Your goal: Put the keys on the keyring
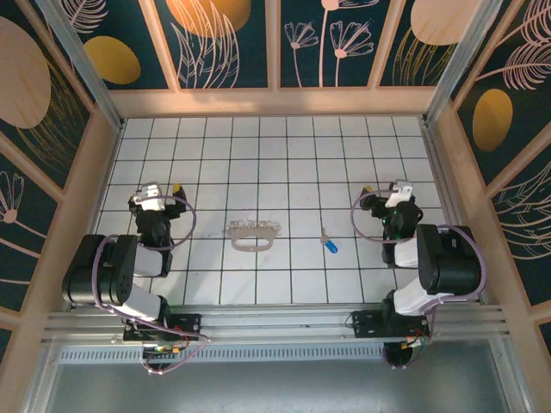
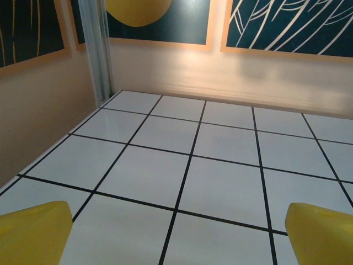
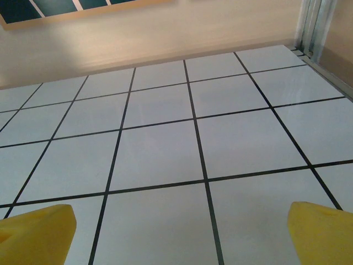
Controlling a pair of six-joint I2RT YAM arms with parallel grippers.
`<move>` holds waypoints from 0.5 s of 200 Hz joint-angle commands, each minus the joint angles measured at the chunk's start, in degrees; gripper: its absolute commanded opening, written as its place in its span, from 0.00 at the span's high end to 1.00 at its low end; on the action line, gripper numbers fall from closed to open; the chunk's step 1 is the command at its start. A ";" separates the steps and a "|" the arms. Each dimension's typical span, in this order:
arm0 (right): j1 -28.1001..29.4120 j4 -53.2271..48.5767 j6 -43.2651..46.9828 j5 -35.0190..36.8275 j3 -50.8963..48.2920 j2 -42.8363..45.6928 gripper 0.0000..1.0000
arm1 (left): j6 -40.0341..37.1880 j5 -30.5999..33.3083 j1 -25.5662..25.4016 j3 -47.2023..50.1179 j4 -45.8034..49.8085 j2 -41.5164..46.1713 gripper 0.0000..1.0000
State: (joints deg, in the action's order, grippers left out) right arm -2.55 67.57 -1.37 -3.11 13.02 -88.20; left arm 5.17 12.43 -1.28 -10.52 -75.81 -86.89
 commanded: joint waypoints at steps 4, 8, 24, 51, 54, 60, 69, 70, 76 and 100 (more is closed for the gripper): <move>-0.18 2.83 0.84 -0.93 0.92 0.08 0.01 | -0.57 -0.91 -0.14 -1.33 -0.10 0.06 0.01; -0.16 2.85 0.83 -0.93 0.89 0.06 0.01 | -0.56 -0.91 -0.15 -1.41 0.00 0.03 0.01; -0.13 2.83 0.84 -0.93 0.88 0.05 0.01 | -0.58 -0.96 -0.15 -1.43 0.03 0.05 0.01; -0.17 2.83 0.76 -1.00 0.87 0.09 0.01 | -1.16 -2.55 -0.06 -2.59 2.19 -0.12 0.01; -0.20 2.83 0.75 -1.06 0.90 0.11 0.01 | -1.16 -2.58 -0.04 -2.54 2.09 -0.13 0.01; -0.26 2.84 0.75 -1.02 0.92 0.11 0.01 | -1.19 -2.58 -0.04 -2.57 2.07 -0.12 0.01; -0.26 2.88 0.71 -1.02 0.95 0.04 0.01 | -1.08 -2.58 -0.05 -2.57 2.16 -0.12 0.01; -0.22 2.90 0.68 -1.02 0.95 0.04 0.01 | -1.14 -2.58 -0.04 -2.57 2.16 -0.12 0.01; -0.22 2.85 0.75 -1.02 0.93 0.05 0.01 | -1.12 -2.58 -0.04 -2.57 2.16 -0.12 0.01; -0.22 2.83 0.75 -1.02 0.93 0.09 0.01 | -1.04 -3.15 0.12 -3.01 2.80 -0.21 0.01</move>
State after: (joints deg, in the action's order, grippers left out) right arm -2.55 67.57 -1.37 -3.11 13.02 -88.20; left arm 4.71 10.66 -1.28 -12.29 -73.87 -86.89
